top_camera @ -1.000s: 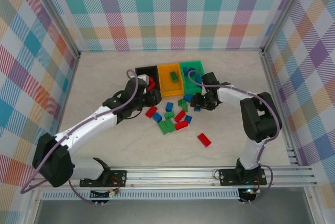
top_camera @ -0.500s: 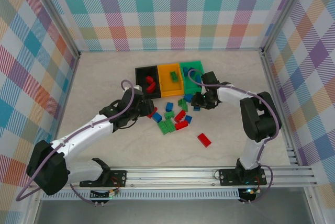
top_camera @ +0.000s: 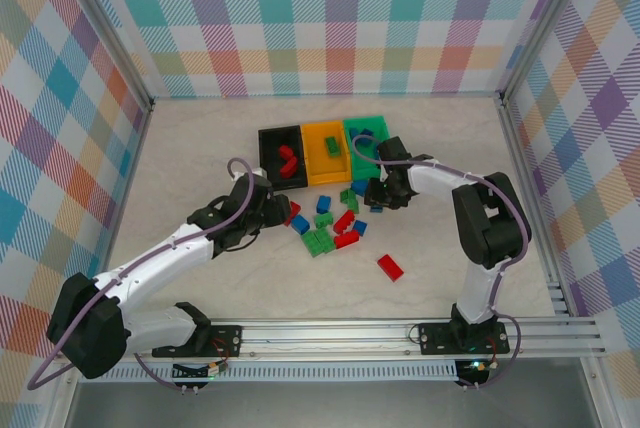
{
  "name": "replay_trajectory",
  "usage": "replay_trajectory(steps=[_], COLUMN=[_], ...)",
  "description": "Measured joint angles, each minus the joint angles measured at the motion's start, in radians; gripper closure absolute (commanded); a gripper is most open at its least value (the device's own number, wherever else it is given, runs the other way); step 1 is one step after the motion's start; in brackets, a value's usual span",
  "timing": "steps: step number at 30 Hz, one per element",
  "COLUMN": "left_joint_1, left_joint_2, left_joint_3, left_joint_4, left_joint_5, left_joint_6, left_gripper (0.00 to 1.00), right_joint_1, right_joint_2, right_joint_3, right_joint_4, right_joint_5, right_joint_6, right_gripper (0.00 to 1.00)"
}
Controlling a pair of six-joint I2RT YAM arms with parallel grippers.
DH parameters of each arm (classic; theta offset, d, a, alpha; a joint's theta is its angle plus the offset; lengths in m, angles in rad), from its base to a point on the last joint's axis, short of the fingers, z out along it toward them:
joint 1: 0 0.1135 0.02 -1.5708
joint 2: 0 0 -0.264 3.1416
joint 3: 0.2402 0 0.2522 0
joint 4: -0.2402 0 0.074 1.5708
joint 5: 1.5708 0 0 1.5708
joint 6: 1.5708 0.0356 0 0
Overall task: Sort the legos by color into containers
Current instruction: Pick up the lego from the center of the table, then place the lego in the container, then pick up the lego from the center of the table.
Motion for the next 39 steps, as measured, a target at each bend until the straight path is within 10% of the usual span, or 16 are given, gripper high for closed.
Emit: replay_trajectory(steps=[14,24,39], left_joint_1=[-0.006,-0.056,-0.092], left_joint_2=[0.029,0.077,0.165], left_joint_3=[-0.082,-0.093,-0.089], left_joint_4=[0.073,0.118,0.149], left_joint_5=[0.063,0.092,0.097], left_joint_6=[-0.072,-0.105,-0.116], left_gripper=[0.45,0.45,0.45], right_joint_1=[-0.006,-0.041,0.013], right_joint_2=[-0.006,0.089,-0.066], right_joint_3=[0.192,0.474,0.111], right_joint_4=[-0.064,-0.103,-0.074], right_joint_5=[0.009,0.031,-0.027], right_joint_6=[-0.015,-0.043,-0.047], right_gripper=[0.67,0.44,0.45])
